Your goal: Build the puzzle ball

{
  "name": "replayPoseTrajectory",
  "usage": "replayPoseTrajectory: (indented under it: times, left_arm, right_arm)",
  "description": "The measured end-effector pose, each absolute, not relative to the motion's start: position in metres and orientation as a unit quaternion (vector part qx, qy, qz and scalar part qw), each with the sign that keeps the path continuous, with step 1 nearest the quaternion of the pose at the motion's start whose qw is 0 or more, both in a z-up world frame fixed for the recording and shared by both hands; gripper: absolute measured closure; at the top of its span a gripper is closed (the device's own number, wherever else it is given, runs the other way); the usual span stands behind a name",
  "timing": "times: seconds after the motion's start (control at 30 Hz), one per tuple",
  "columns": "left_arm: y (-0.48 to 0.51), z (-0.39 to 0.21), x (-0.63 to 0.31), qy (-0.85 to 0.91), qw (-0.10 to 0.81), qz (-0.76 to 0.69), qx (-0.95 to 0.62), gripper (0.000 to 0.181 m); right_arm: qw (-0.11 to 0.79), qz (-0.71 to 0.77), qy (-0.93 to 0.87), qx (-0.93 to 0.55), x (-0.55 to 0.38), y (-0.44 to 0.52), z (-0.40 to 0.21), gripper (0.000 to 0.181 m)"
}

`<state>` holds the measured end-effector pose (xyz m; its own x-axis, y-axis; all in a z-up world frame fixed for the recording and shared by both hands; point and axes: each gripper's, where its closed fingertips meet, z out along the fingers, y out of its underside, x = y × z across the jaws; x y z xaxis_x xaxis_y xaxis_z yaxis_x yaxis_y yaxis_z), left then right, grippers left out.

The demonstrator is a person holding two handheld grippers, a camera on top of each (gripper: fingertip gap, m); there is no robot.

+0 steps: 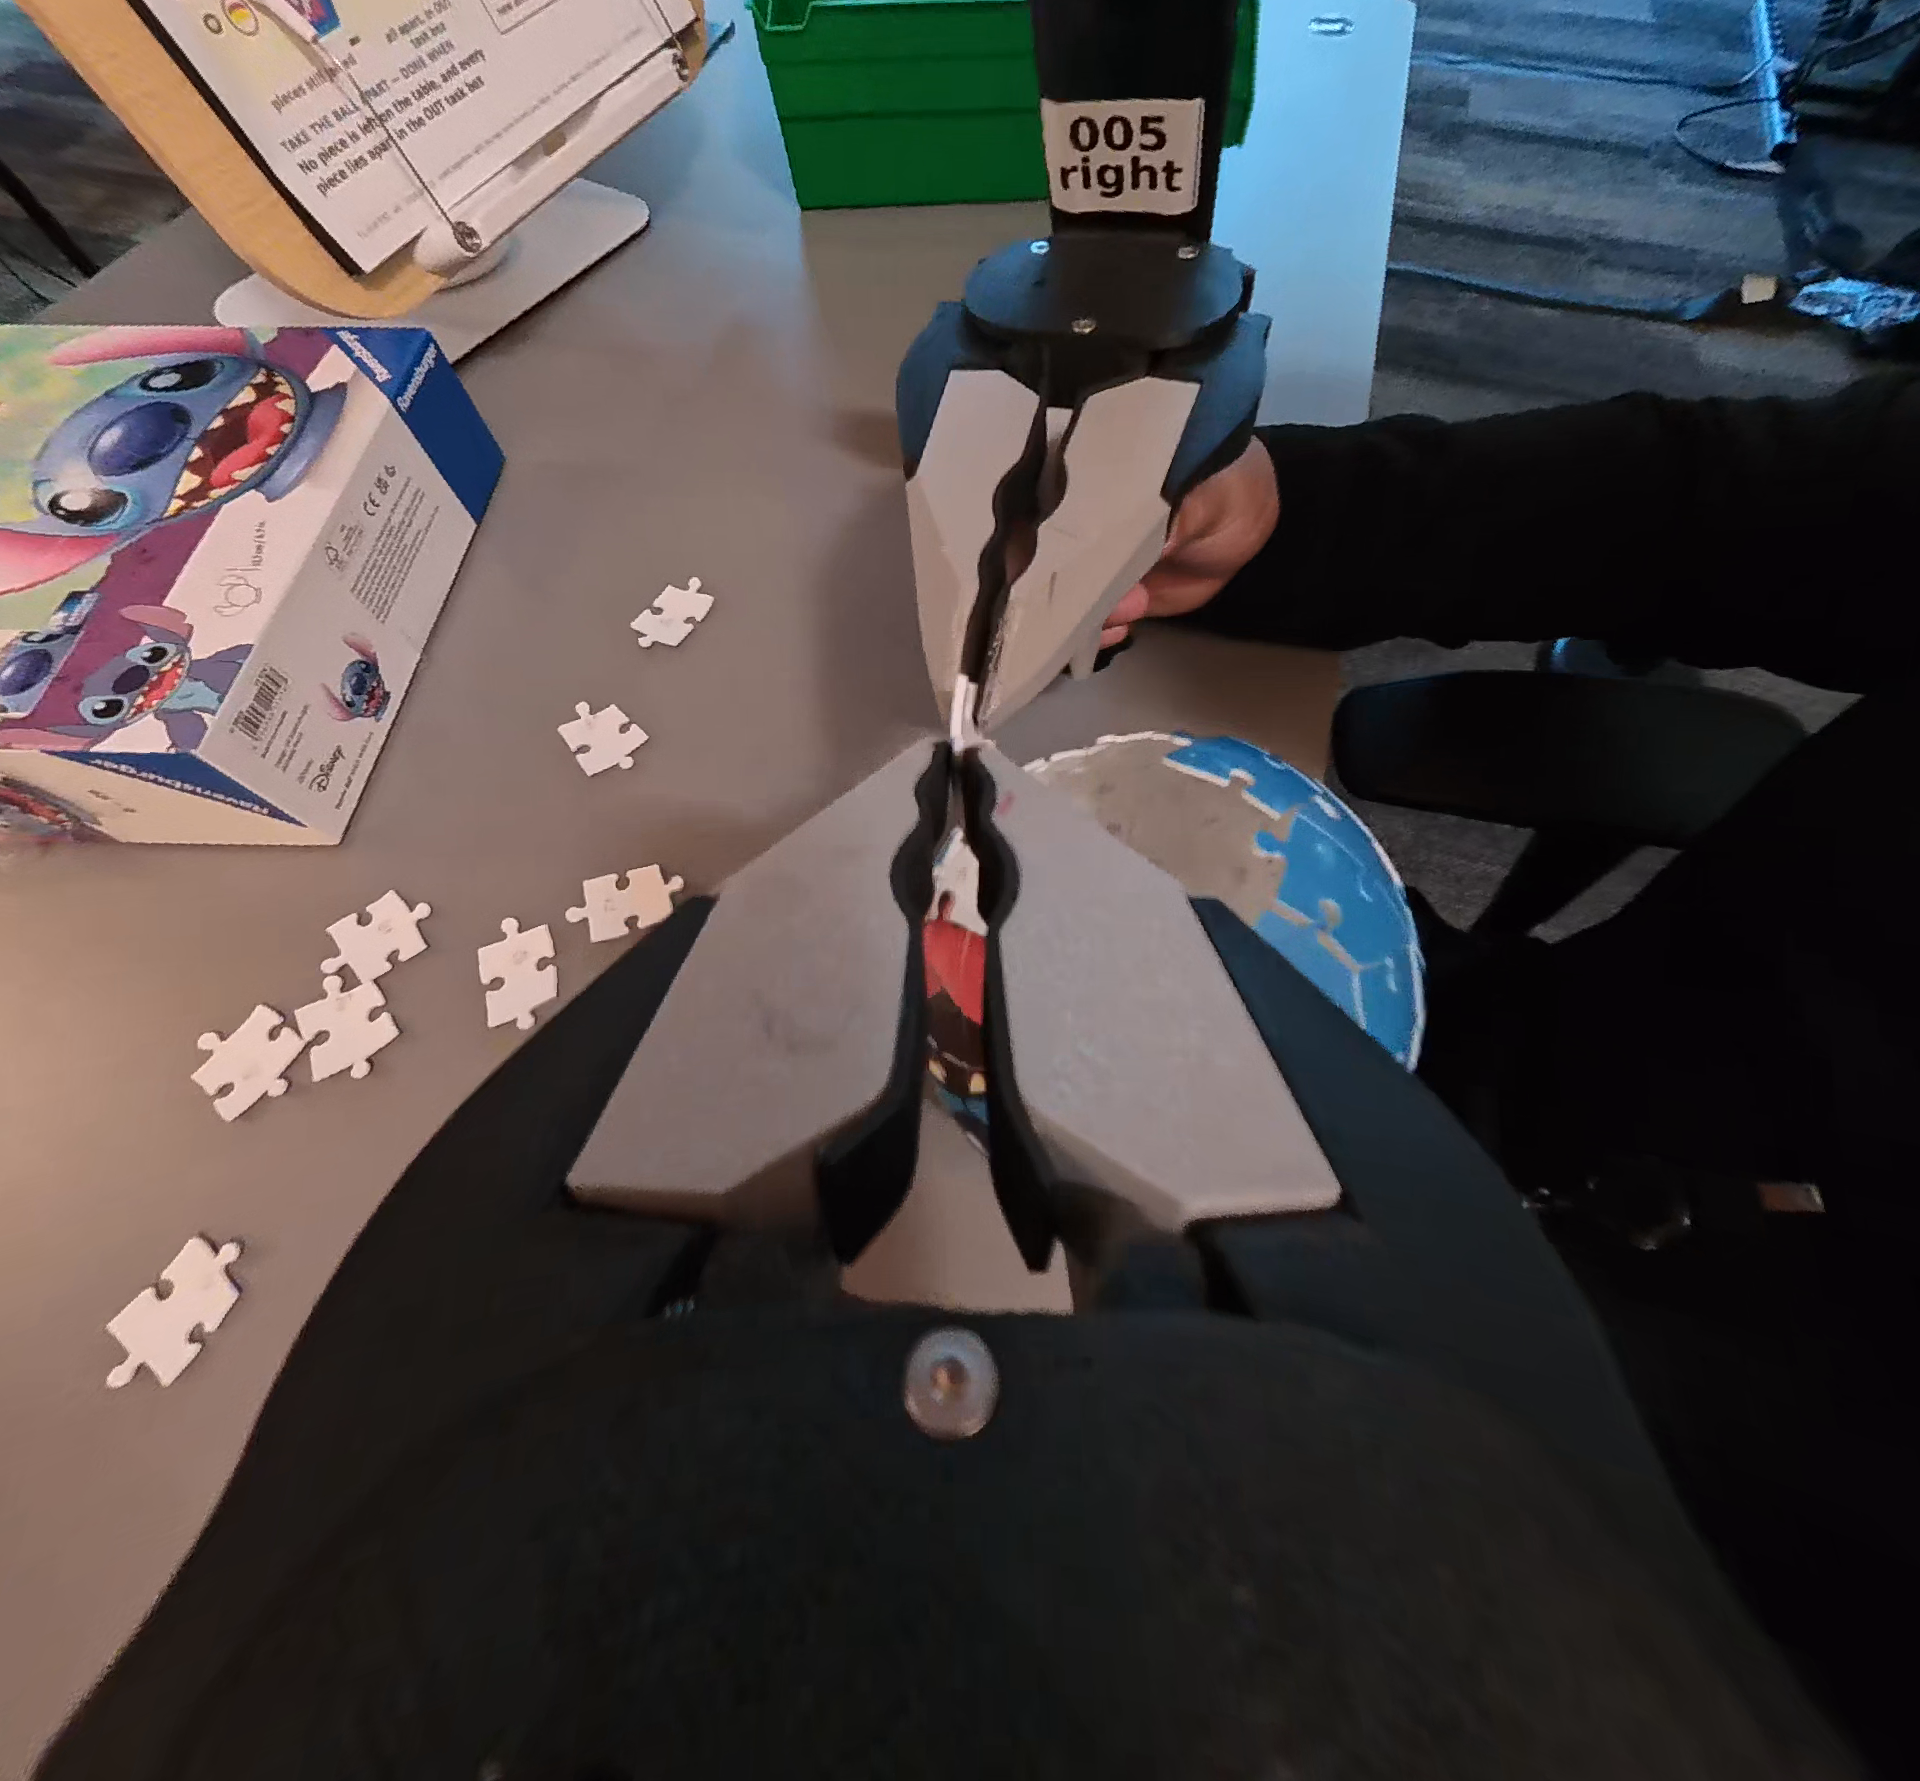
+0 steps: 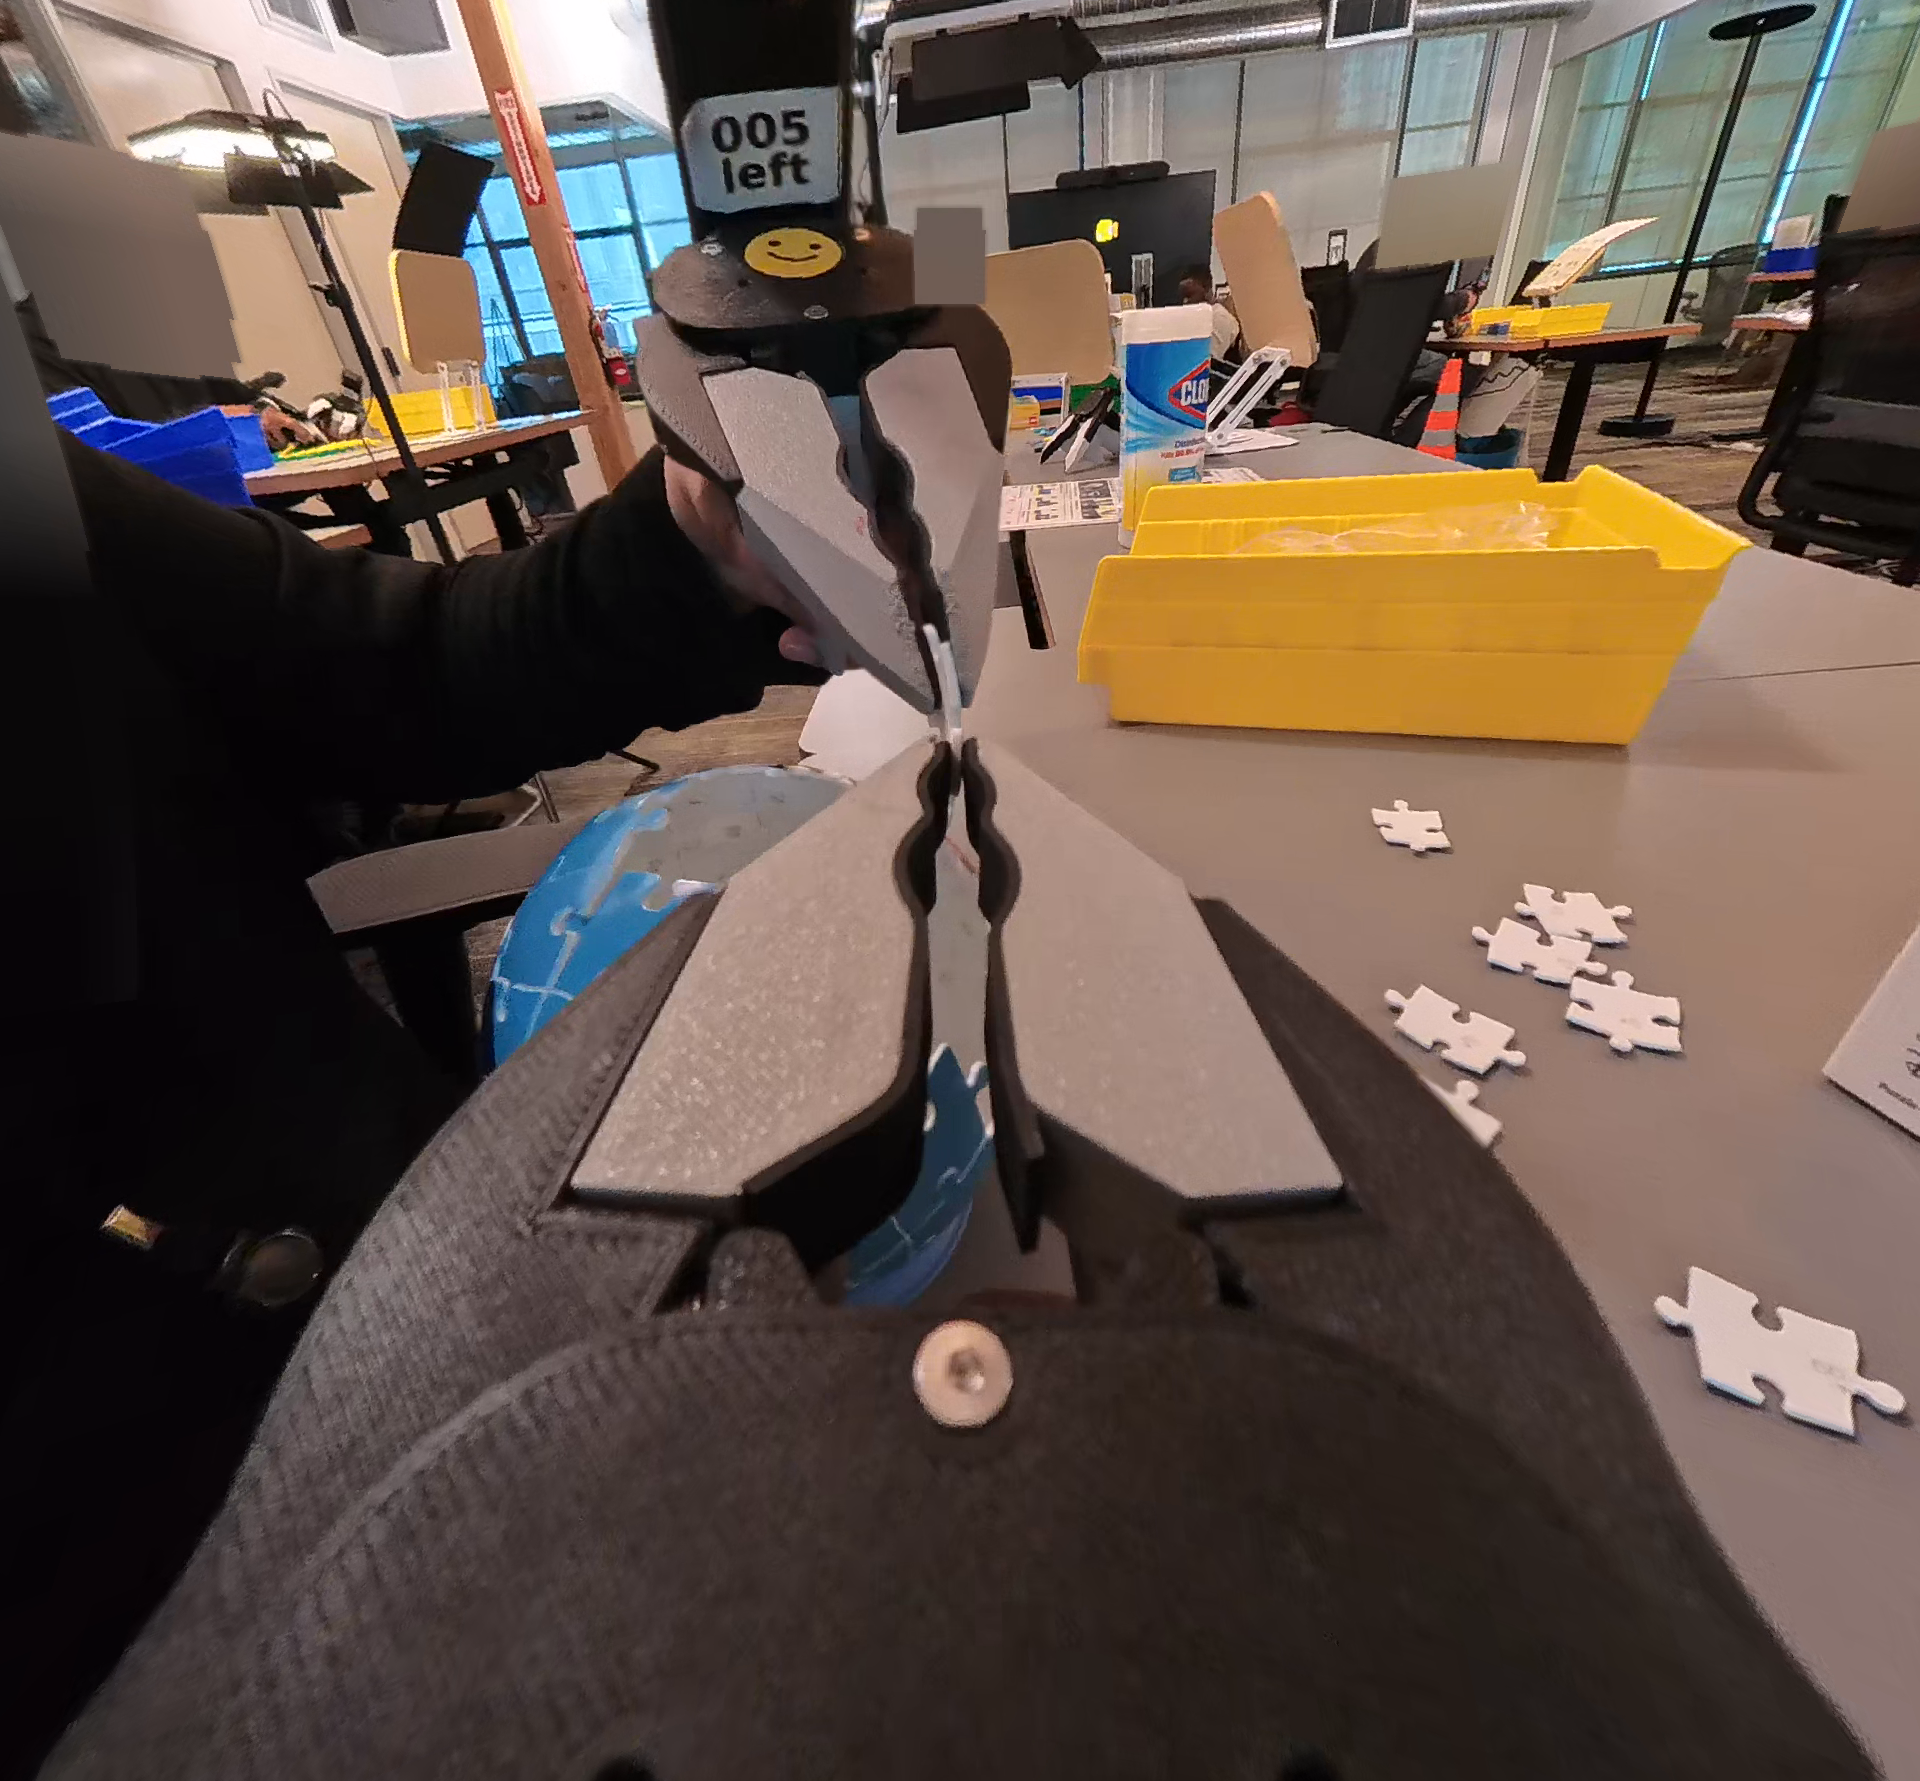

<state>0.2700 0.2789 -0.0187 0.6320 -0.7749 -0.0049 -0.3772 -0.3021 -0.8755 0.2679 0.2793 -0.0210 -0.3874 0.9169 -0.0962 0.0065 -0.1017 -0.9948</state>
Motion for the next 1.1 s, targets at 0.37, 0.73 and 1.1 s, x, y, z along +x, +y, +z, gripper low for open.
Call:
replayPoseTrajectory:
  times: [0.37,0.73,1.1]
  left_arm:
    - [0.284,-0.032,0.269,0.403,0.420,-0.124,-0.804,0.181]
    - [0.279,-0.034,0.267,0.414,0.427,-0.081,-0.800,0.181]
    - [0.279,-0.036,0.265,0.424,0.426,-0.047,-0.798,0.181]
  right_arm:
    - [0.393,0.554,-0.600,-0.423,0.273,0.287,-0.013,0.175]
    - [0.387,0.516,-0.632,-0.430,0.267,0.282,-0.019,0.179]
    - [0.372,0.509,-0.648,-0.428,0.264,0.277,-0.024,0.181]
